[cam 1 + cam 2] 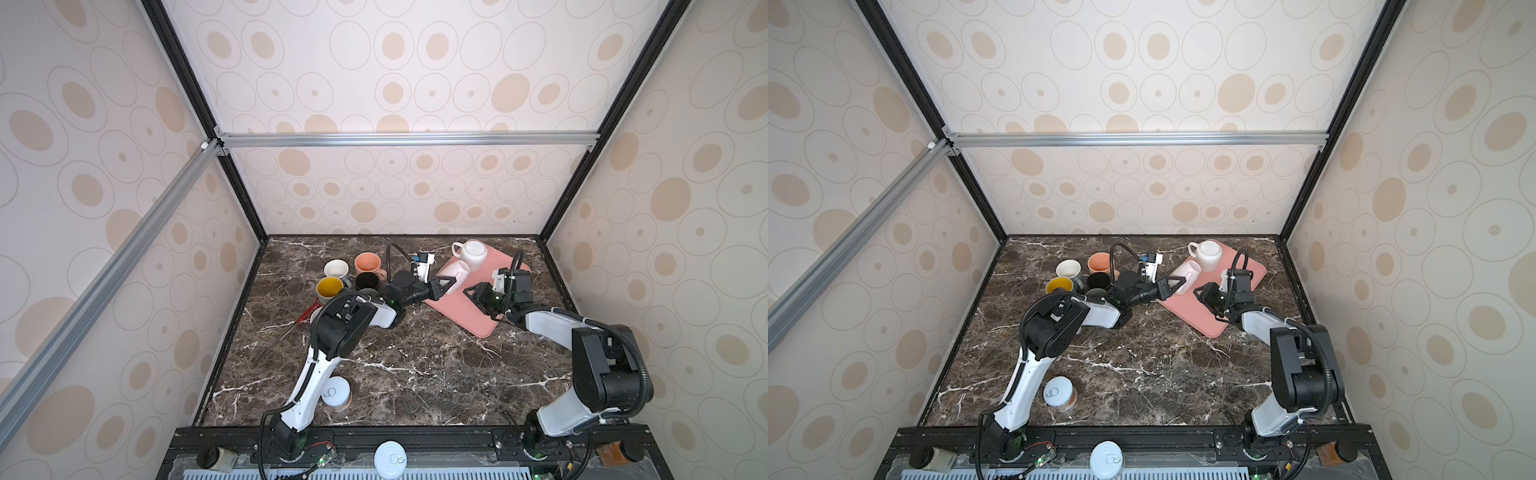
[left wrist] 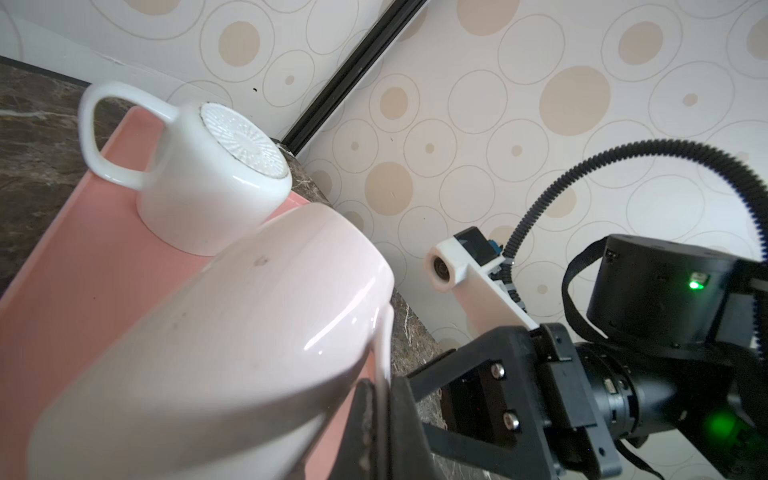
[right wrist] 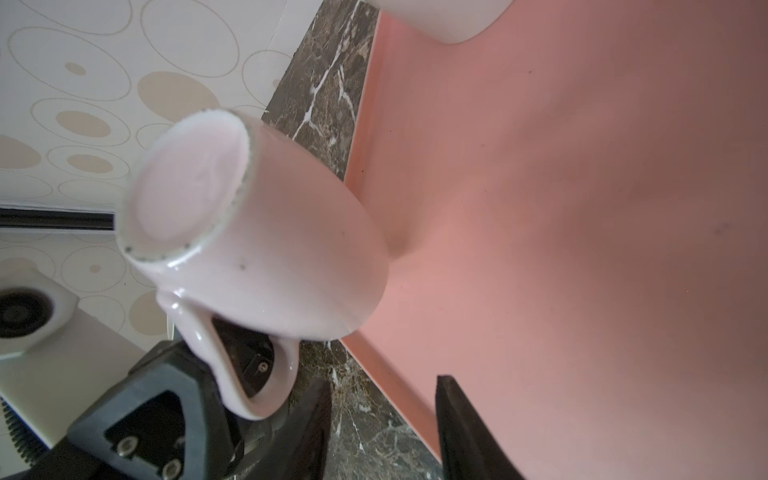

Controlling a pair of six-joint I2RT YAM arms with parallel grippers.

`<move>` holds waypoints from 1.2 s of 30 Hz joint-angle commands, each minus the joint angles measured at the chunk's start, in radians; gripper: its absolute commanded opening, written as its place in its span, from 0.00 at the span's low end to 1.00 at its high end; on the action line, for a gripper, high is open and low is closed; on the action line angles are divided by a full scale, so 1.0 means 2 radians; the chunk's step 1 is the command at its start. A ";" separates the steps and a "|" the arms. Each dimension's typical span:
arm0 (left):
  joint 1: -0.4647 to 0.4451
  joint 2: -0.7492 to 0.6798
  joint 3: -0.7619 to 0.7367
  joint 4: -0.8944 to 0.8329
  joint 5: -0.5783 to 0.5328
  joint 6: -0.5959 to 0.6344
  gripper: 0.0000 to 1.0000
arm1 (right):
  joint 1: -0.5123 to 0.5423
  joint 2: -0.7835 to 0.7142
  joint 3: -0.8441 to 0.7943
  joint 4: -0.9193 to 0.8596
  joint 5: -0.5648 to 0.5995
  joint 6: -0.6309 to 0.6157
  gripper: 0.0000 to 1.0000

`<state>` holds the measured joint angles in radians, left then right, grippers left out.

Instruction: Turn the mug right side up

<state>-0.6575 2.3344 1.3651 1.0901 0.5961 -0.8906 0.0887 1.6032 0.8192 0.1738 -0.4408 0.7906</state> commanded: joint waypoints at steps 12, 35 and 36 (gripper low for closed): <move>0.001 -0.026 0.004 -0.065 -0.025 0.095 0.00 | -0.001 0.016 0.050 -0.047 0.023 -0.036 0.44; 0.001 -0.040 -0.006 -0.103 -0.027 0.124 0.07 | 0.020 0.112 0.079 0.061 -0.070 0.056 0.47; 0.001 -0.044 -0.007 -0.106 -0.027 0.127 0.07 | 0.020 0.111 0.077 0.055 -0.063 0.057 0.47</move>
<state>-0.6575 2.3127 1.3567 0.8871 0.5396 -0.6727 0.1219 1.8149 0.9768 0.2386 -0.5663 0.8536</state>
